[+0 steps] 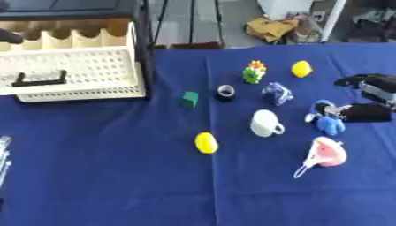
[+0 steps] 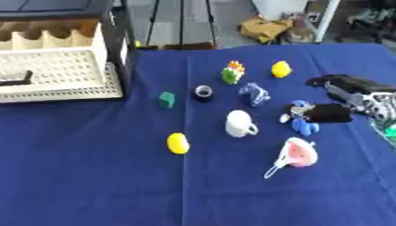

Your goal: Pick up objects from table and place into drawer.

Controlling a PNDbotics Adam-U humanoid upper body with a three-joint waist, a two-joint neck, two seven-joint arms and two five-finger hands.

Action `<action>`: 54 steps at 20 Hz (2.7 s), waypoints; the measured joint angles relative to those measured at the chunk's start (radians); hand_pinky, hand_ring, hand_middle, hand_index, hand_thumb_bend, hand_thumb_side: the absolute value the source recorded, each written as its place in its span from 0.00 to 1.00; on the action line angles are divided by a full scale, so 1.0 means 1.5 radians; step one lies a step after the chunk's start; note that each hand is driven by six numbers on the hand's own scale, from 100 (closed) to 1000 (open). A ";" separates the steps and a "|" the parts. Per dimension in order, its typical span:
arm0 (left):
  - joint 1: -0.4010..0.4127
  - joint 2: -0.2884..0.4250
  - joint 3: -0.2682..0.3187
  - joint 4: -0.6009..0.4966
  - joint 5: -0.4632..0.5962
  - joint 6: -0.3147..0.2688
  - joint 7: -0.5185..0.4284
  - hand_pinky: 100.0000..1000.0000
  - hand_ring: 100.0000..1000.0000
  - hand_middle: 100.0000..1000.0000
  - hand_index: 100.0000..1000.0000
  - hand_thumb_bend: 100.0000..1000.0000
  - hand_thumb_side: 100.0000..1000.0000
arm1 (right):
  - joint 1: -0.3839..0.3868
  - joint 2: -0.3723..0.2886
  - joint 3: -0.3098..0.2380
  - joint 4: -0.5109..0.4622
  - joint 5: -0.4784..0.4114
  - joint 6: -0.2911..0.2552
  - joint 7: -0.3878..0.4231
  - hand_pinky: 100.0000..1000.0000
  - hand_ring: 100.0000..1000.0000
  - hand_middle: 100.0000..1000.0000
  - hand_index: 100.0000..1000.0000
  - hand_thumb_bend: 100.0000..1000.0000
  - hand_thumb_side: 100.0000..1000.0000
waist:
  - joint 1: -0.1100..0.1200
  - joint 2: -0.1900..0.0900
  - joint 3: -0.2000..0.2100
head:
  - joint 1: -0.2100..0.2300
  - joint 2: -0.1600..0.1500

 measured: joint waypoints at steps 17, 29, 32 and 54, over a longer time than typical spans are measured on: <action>0.001 -0.003 -0.001 0.000 0.000 0.002 -0.002 0.43 0.67 0.73 0.87 0.00 1.00 | 0.007 0.030 -0.002 0.121 0.076 -0.019 -0.036 0.83 0.93 0.87 1.00 0.31 0.82 | 0.004 0.016 0.013 | 0.001 -0.012; 0.001 -0.008 -0.006 0.000 0.000 0.004 -0.005 0.43 0.67 0.73 0.87 0.00 1.00 | 0.004 0.036 -0.007 0.150 0.071 -0.009 -0.048 0.81 0.91 0.83 0.97 0.24 0.85 | 0.004 0.023 0.025 | -0.004 -0.019; 0.001 -0.009 -0.006 0.000 0.000 0.005 -0.006 0.43 0.67 0.73 0.87 0.00 1.00 | -0.001 0.039 -0.010 0.158 0.073 -0.003 -0.064 0.76 0.88 0.75 0.90 0.07 0.84 | 0.005 0.024 0.025 | -0.006 -0.021; 0.001 -0.014 -0.009 0.000 -0.002 0.011 -0.013 0.43 0.67 0.73 0.87 0.00 1.00 | 0.012 0.039 -0.002 0.110 0.059 0.030 -0.167 0.47 0.49 0.24 0.44 0.00 0.45 | 0.005 0.025 0.019 | -0.003 -0.020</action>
